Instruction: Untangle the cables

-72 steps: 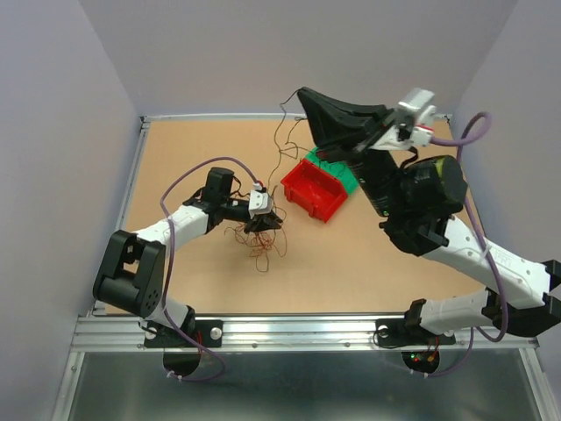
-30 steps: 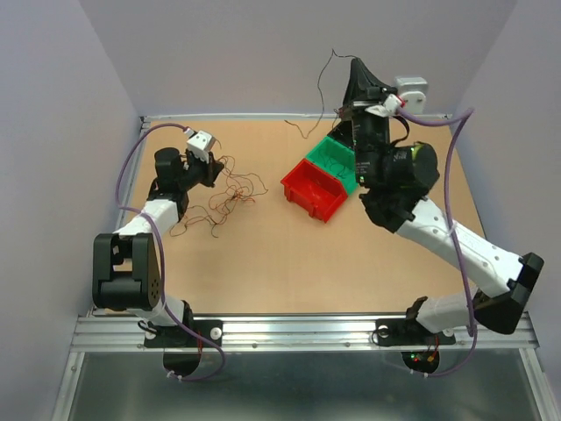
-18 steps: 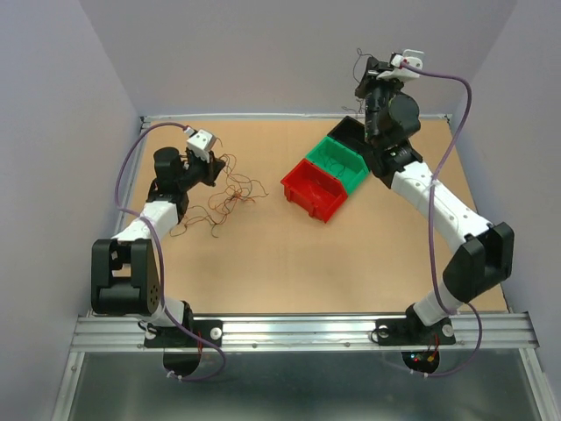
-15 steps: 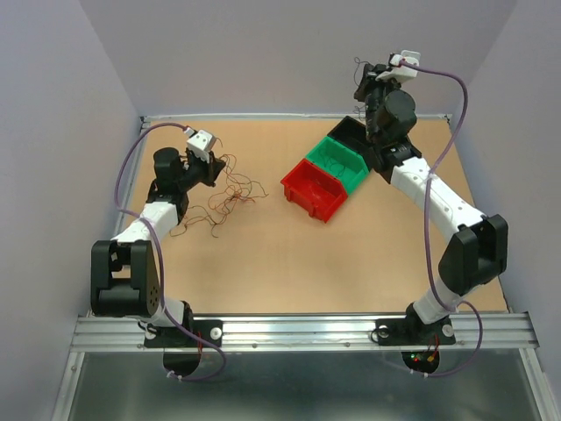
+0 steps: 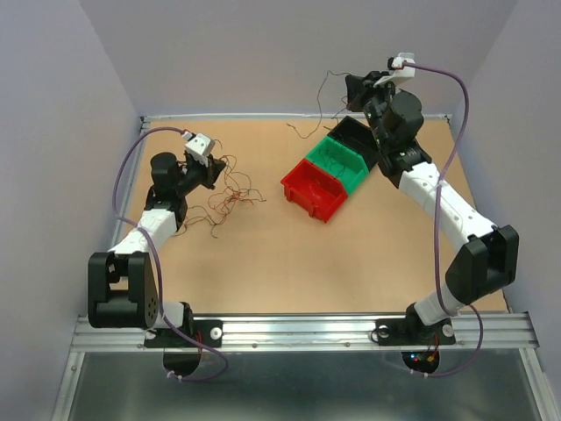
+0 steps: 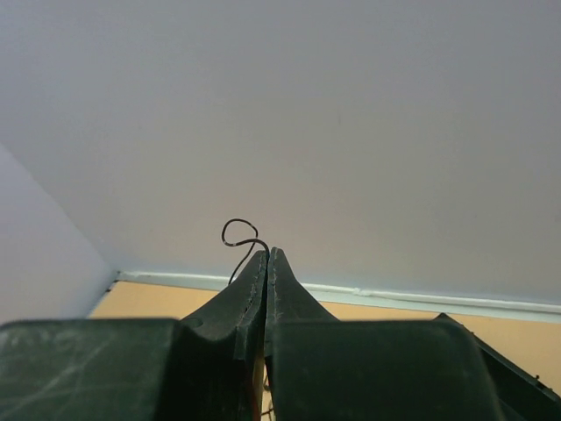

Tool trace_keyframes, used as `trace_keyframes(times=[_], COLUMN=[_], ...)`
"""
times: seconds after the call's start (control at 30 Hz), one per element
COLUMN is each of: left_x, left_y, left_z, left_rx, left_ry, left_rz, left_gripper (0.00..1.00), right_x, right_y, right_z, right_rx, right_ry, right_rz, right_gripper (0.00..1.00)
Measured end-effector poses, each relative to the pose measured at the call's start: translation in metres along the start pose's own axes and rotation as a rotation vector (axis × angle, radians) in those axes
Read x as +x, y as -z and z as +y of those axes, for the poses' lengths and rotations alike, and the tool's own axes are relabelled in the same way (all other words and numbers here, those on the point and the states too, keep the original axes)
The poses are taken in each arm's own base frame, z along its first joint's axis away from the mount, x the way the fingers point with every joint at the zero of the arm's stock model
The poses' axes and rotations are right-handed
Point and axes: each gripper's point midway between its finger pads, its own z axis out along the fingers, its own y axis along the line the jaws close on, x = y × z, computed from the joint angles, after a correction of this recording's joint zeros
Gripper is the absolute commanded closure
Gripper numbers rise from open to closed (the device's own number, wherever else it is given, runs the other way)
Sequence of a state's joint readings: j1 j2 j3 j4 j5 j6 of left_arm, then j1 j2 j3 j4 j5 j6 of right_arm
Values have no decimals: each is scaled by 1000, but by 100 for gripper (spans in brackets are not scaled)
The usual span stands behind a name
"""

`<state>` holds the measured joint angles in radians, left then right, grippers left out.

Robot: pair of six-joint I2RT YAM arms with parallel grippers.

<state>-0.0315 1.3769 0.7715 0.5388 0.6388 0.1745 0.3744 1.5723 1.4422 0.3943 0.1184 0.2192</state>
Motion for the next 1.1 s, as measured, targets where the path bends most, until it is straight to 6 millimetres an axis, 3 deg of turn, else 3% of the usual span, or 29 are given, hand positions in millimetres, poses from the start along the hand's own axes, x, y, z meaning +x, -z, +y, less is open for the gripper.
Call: trace_keyframes(times=[0.2,0.4,0.8,0.9,1.1], left_x=[-5,-5,-3,-3,-4], left_y=[1,1,1,1,2], left_z=[-1,-1,-1,-2,-2], left_rx=[-1,-1,0,0,0], left_ry=[-11,-12,-11,-11,-11], left_rz=[-16,-19,-16,-16,-17], left_gripper=[100,100,100,100,100], right_x=[6,42,93,106,130], right_y=[14,24,49,56,72], right_z=[22,35,66,66,45], right_rx=[-99,-147,-133,-128,-54], right_ry=[-36,-67,-77,-74,-56], right_rz=[33,120,208,228,267], right_gripper=[99,99,99,99,99])
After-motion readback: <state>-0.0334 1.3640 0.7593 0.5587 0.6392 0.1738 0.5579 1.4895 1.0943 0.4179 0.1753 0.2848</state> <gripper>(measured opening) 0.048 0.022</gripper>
